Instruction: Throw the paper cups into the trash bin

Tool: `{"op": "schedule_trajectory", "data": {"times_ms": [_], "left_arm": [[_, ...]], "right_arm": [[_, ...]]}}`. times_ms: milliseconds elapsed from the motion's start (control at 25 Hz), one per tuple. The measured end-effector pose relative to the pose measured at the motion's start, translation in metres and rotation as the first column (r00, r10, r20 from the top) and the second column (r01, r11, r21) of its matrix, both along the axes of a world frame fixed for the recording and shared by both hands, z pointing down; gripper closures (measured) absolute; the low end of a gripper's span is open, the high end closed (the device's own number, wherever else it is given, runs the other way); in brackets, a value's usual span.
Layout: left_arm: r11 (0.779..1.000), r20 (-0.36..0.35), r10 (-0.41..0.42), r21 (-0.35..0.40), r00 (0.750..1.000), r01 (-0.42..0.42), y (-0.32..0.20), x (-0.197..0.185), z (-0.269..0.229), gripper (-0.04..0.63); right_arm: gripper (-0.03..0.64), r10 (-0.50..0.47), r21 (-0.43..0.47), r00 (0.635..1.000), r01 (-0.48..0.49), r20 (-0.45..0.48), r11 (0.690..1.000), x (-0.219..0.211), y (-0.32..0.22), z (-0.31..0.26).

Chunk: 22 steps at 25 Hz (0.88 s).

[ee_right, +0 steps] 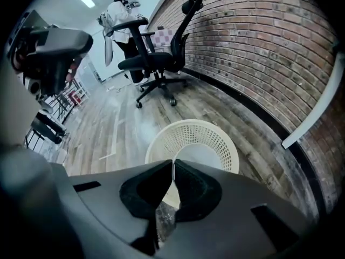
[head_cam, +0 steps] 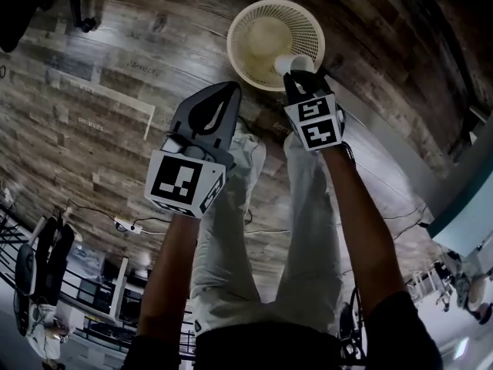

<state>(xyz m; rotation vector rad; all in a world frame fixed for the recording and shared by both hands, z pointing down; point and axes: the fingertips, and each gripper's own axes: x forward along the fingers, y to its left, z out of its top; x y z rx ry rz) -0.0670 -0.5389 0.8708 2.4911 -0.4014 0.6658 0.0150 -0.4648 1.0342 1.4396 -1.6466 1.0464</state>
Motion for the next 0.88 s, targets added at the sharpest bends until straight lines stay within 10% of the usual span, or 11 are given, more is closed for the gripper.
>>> {"op": "schedule_trajectory", "data": {"times_ms": [880], "left_arm": [[1.0, -0.032, 0.014, -0.017, 0.999, -0.015, 0.002, 0.013, -0.014, 0.586]], "right_arm": [[0.563, -0.021, -0.015, 0.999, 0.021, -0.043, 1.0, 0.004, -0.004, -0.019]]}}
